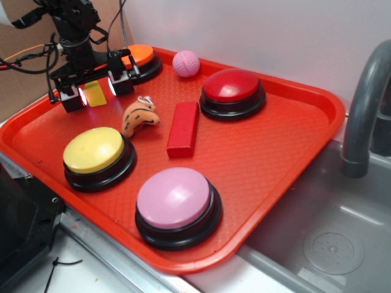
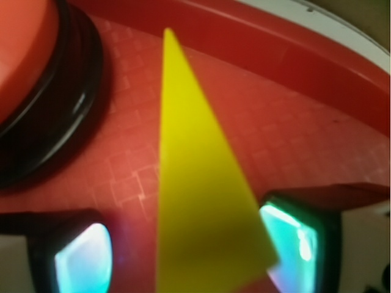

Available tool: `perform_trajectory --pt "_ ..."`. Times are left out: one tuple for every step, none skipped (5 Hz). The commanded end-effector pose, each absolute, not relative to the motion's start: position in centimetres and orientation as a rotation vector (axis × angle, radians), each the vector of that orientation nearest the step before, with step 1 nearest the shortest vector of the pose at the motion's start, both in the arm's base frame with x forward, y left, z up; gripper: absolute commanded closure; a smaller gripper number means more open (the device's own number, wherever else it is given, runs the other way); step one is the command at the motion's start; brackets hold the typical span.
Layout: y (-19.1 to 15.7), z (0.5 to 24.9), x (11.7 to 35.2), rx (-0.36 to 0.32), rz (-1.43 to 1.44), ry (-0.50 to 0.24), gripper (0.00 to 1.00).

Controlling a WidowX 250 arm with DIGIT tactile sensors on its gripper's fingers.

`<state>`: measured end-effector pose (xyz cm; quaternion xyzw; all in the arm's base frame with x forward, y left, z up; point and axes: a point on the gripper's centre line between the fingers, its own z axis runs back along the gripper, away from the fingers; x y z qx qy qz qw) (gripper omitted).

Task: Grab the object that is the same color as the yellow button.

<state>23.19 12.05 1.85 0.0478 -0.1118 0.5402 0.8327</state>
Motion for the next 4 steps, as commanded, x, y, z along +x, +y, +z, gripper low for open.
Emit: perform_trajectory --pt "13.1 2.8 23.5 0.062 1.114 -0.306 1.00" --pt "12.9 3.7 23.4 0.074 1.087 -0.255 1.00" --pt "12.0 5.9 23.5 0.084 0.954 -0.192 1.00" --pt "10.2 8.2 23.5 0.034 0.753 -0.138 1.00"
